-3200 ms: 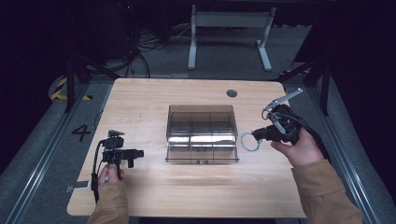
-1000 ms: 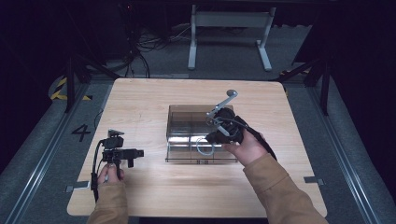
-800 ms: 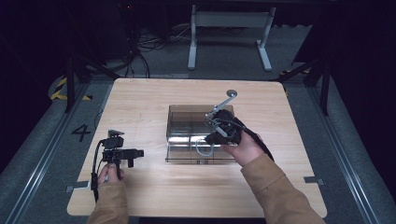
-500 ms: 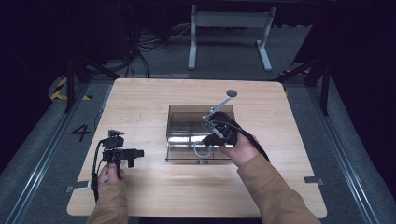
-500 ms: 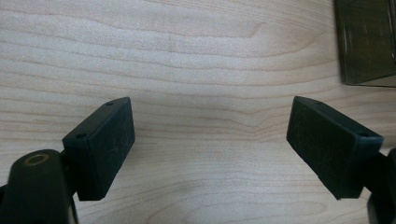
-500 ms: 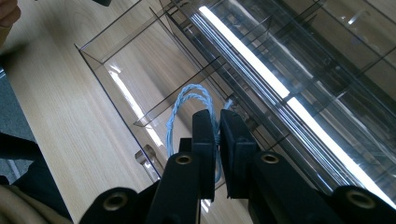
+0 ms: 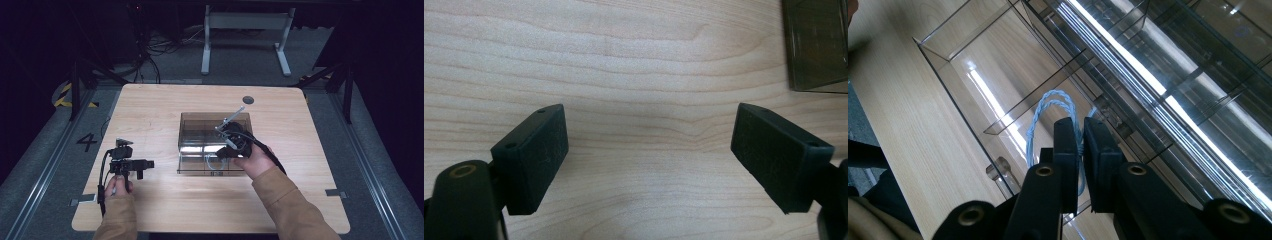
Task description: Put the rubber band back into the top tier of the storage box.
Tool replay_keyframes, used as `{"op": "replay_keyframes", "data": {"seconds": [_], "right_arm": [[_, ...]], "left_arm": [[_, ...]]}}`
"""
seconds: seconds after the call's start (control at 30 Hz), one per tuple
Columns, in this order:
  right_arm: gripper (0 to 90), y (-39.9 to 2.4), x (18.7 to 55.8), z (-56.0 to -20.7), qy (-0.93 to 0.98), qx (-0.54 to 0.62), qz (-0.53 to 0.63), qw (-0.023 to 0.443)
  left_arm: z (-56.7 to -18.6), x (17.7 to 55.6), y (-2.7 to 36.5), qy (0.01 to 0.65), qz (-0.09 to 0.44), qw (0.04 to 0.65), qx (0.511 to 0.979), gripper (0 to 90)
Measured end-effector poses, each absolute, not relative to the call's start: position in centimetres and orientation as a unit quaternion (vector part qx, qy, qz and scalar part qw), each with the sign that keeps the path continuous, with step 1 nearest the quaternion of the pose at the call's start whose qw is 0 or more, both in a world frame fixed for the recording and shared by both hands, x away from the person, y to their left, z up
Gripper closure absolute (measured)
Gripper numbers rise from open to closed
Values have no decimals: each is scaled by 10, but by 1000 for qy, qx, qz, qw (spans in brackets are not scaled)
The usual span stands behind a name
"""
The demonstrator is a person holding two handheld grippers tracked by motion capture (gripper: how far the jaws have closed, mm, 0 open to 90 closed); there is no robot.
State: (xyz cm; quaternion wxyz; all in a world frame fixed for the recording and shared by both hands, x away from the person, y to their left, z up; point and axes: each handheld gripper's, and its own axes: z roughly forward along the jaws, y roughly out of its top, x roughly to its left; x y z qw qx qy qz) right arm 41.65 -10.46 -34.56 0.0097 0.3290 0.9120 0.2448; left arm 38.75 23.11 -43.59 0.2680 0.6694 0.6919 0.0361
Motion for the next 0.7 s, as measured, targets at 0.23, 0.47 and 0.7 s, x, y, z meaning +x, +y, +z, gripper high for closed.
{"op": "replay_keyframes", "data": {"seconds": [0.23, 0.47, 0.7], "right_arm": [[848, -104, 417, -349, 911, 334, 243, 7], [827, -105, 418, -352, 913, 332, 238, 11], [770, -107, 416, -348, 911, 328, 248, 25]], "left_arm": [[-436, 388, 231, 691, 35, 267, 671, 161], [-436, 388, 231, 691, 35, 267, 670, 161], [-436, 388, 231, 690, 35, 266, 672, 161]]}}
